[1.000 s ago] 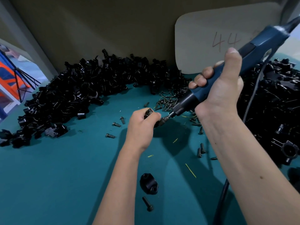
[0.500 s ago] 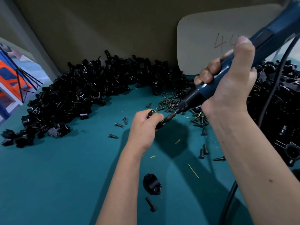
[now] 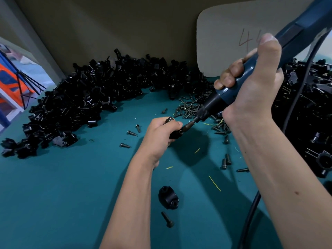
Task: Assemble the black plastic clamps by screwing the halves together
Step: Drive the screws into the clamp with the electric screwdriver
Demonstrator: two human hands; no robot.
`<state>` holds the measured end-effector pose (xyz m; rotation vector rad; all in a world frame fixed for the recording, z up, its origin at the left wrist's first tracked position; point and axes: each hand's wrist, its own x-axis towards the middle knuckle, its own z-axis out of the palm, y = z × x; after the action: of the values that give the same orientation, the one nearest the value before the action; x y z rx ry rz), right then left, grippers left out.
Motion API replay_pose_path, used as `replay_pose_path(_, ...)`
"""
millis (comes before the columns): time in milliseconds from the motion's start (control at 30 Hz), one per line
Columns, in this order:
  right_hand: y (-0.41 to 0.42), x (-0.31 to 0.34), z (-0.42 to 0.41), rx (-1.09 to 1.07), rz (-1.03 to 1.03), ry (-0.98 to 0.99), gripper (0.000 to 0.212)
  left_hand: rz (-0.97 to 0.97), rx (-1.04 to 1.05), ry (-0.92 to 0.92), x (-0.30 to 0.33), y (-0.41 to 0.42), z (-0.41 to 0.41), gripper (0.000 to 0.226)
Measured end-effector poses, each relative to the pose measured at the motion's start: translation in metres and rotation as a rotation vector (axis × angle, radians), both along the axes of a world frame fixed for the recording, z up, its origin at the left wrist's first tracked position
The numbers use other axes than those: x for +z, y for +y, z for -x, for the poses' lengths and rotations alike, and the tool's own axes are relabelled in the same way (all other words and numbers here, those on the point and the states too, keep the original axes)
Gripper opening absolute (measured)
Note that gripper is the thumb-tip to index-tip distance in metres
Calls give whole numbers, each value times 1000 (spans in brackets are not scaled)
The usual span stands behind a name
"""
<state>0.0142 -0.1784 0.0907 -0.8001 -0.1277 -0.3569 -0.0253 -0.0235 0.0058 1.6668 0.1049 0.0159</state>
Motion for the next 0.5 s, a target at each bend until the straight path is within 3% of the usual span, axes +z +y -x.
replay_pose_path(200, 4, -1, 0, 9, 1, -42, 35, 68, 13, 50, 3, 1, 1, 25)
replay_pose_path(500, 5, -5, -1, 3, -18, -36, 37, 73, 22, 59, 3, 2, 0, 29)
